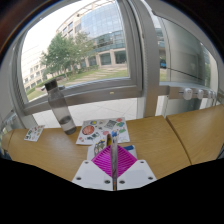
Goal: Fold towel
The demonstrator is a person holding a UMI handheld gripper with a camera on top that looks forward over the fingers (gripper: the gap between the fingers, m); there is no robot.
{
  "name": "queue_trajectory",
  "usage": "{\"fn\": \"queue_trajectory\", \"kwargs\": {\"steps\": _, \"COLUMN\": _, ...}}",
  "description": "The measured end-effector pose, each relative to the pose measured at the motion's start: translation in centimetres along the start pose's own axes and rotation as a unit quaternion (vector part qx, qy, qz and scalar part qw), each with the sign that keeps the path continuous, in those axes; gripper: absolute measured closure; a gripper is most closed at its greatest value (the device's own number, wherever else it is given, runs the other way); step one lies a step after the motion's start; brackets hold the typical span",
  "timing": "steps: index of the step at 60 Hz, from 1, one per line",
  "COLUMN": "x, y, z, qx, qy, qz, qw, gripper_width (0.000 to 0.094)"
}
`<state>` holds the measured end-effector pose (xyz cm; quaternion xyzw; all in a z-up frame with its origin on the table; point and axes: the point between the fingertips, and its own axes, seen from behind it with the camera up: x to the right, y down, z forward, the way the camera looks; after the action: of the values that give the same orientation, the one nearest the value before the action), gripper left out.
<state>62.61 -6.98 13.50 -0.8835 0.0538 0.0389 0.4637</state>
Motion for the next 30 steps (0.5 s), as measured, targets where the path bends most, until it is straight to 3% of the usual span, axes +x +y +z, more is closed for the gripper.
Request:
{"fn": "queue_trajectory", "kwargs": {"steps": 3, "x": 4.1, "y": 1.9, "z": 1.9, "qx": -0.016, "qy": 0.024, "qz": -0.006, "qw": 1.0, "gripper_width": 0.0906}}
{"fn": "queue_trajectory", "kwargs": {"steps": 8, "x": 7.9, "y": 4.0, "z": 2.8, "qx": -0.031, "qy": 0.063, "qz": -0.013, "qw": 0.997, "gripper_width": 0.0638}}
{"fn": "queue_trajectory", "kwargs": {"steps": 13, "x": 10.3, "y": 5.9, "z": 4.8, "qx": -0.035, "qy": 0.074, "qz": -0.027, "qw": 0.996, "gripper_width": 0.0592}}
{"fn": "queue_trajectory", "kwargs": {"steps": 16, "x": 10.0, "y": 5.2, "z": 3.1, "qx": -0.034, "qy": 0.069, "qz": -0.017, "qw": 0.997, "gripper_width": 0.049}}
{"fn": "queue_trajectory", "kwargs": {"steps": 25, "x": 7.4, "y": 1.0, "z": -1.3, "qx": 0.022, "qy": 0.058, "qz": -0.017, "qw": 0.998, "gripper_width": 0.021}}
{"fn": "queue_trajectory", "kwargs": {"steps": 30, "x": 3.1, "y": -1.6, "z": -4.5, "qx": 0.059, "qy": 0.032, "qz": -0.028, "qw": 0.997, "gripper_width": 0.0159}}
